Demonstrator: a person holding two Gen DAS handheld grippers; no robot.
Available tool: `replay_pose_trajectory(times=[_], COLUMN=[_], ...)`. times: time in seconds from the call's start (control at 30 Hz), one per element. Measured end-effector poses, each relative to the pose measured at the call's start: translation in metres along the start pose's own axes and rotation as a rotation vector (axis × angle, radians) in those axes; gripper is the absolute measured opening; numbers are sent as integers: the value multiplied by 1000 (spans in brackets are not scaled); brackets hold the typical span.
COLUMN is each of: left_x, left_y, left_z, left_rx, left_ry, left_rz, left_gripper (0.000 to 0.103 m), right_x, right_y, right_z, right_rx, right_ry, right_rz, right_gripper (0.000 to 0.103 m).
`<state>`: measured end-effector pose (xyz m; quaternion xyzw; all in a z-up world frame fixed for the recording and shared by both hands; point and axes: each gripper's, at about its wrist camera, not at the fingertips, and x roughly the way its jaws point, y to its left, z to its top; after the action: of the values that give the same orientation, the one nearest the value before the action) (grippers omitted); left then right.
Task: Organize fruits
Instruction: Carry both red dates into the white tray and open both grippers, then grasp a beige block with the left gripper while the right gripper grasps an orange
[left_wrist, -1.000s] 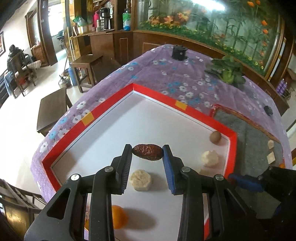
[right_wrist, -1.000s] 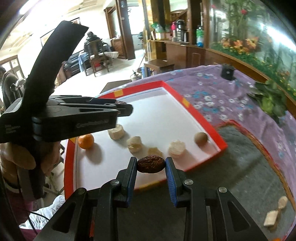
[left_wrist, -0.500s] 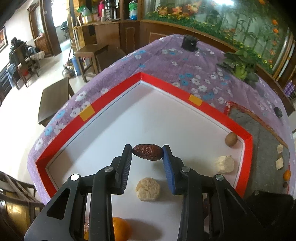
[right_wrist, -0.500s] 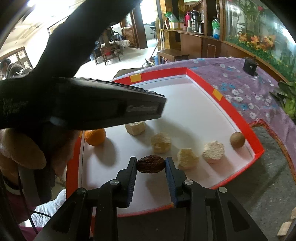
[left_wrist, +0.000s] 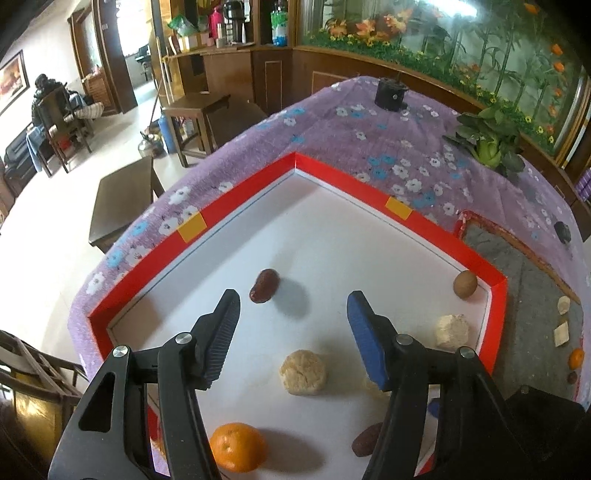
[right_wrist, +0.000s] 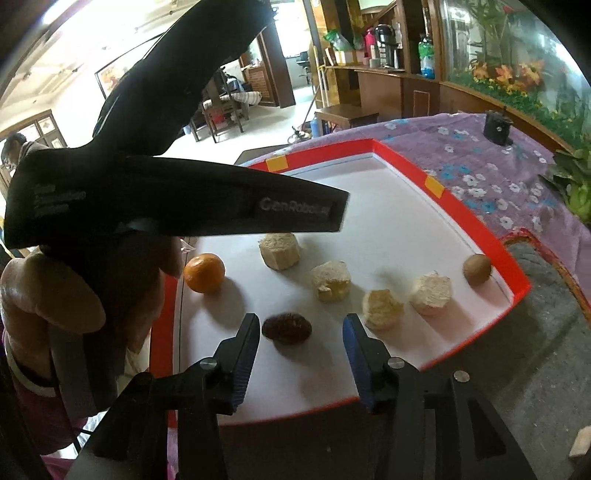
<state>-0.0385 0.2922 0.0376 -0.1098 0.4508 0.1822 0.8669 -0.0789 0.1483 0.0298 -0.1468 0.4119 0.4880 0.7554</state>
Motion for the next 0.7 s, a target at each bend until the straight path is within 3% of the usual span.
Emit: replay_pose_trajectory(times=[0.2,0.27,0.5,0.63,0.7], left_x=[-17,-22,-35,-40,-42], left_y=[-17,-26,-62,-89,-106], left_z=[-5,-8,-15,-20,-23], left_rx=[22,38,92,138,170], left_ry=[-33,-41,-54,-55,-52], left_rz=[-28,-41,-94,-141,-166], left_gripper=[61,61,61,61,61], right_x=[-26,-34,-67,-92,-103], right_y=[-6,-9,-35,-59,-71], right_z=[-13,-17,-42,-63,-74], right_rx=[2,8,82,150,183], right_ry=[-28,-29,-64,-81,-91], right_rz=[-5,-43,-111,-174,-200], right_gripper=[46,52,53,63,63])
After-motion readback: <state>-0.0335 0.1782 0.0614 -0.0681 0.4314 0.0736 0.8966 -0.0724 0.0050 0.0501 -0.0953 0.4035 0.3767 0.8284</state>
